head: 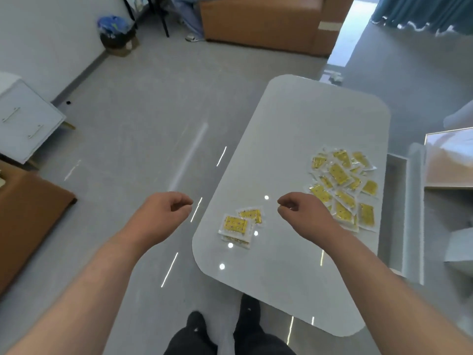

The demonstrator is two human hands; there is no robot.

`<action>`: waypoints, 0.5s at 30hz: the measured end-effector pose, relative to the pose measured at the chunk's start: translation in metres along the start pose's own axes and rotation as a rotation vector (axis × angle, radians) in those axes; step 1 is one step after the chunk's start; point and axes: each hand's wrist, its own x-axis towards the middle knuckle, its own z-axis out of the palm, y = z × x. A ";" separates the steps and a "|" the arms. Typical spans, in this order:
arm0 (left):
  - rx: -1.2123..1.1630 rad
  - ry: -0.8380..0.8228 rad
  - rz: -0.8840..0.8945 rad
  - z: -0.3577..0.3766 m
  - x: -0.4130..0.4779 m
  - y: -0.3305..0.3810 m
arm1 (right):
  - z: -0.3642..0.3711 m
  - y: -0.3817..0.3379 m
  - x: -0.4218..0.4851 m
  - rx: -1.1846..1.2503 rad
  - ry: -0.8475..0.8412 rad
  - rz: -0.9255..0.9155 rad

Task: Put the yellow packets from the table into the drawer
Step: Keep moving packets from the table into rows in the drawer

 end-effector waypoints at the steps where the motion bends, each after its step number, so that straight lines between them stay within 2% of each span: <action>1: 0.015 -0.041 0.018 0.005 0.014 0.001 | 0.002 0.004 0.005 -0.014 0.006 0.019; 10: 0.196 -0.392 0.150 0.098 0.163 -0.038 | 0.069 0.059 0.074 -0.040 0.023 0.216; 15: 0.442 -0.538 0.269 0.173 0.227 -0.090 | 0.120 0.103 0.118 -0.028 0.038 0.277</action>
